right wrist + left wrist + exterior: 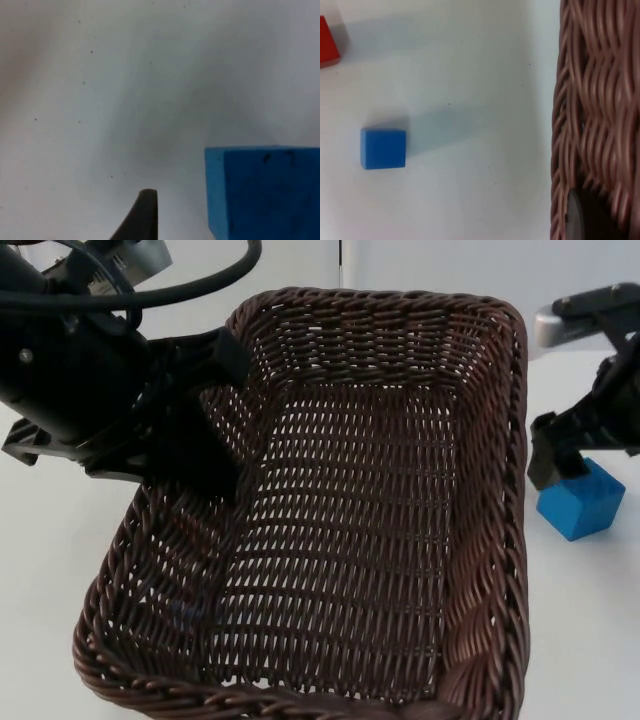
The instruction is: Pick up the basket with the left hand and place the largest block into the basket with the right hand.
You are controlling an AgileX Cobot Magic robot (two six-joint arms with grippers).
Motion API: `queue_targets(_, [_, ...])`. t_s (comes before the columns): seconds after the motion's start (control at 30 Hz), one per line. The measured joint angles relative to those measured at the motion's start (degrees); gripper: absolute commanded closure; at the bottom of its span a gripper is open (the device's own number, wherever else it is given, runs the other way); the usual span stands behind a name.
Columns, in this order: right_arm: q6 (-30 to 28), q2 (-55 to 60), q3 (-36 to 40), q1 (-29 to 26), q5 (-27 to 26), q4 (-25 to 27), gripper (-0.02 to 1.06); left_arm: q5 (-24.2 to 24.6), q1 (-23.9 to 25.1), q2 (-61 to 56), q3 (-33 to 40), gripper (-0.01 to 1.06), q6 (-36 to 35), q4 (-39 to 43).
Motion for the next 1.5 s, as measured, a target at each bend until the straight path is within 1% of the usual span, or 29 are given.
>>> queue_targets(0.23, [2.91,4.25,0.0,0.0,-3.45,-2.33,0.15,0.0,0.0,0.0,0.0,1.05,0.0,0.11])
queue_targets(0.5, [3.04,6.02,0.0,0.0,-6.61,-2.69,0.16,0.0,0.0,0.0,0.0,1.05,0.0,0.11])
queue_targets(0.7, [3.25,7.48,-0.03,0.0,-7.38,-3.86,0.22,0.0,0.0,0.0,0.0,1.05,0.0,0.31])
queue_targets(0.83, [3.25,7.91,-0.03,0.0,-7.38,-4.15,0.23,0.0,0.0,0.0,0.0,1.05,0.0,0.31])
queue_targets(0.97, [3.25,7.96,-0.03,0.0,-7.78,-4.15,0.27,-0.12,0.0,0.0,0.0,1.05,0.0,0.31])
queue_targets(1.0, [3.25,7.96,-0.03,0.0,-7.87,-4.15,0.32,-0.12,0.0,0.0,0.0,1.05,0.0,0.31])
queue_targets(1.1, [3.25,7.96,-0.03,0.0,-7.91,-4.25,0.54,-0.23,0.0,0.0,0.0,1.05,0.0,0.82])
queue_targets(1.13, [3.25,7.96,-0.03,0.0,-8.0,-4.25,0.54,-0.32,0.0,0.0,0.0,1.05,0.0,1.03])
queue_targets(1.17, [3.25,7.96,-0.03,0.0,-8.12,-4.25,0.68,-0.45,0.0,0.0,0.0,1.05,0.0,1.26])
queue_targets(1.27, [3.25,7.96,-0.03,0.0,-8.12,-4.25,0.95,-0.56,0.0,0.0,0.0,1.05,0.0,1.47])
queue_targets(1.3, [3.25,7.96,-0.03,0.0,-8.12,-4.25,0.95,-0.56,0.0,0.0,0.0,1.05,0.0,1.5])
queue_targets(1.33, [3.25,7.5,-0.03,0.0,-8.12,-4.25,1.04,-0.56,0.0,0.0,0.0,1.05,0.0,1.6])
queue_targets(1.5, [3.25,3.4,-0.03,0.0,-6.58,-4.25,1.05,-0.56,0.0,0.0,0.0,1.05,0.0,1.6])
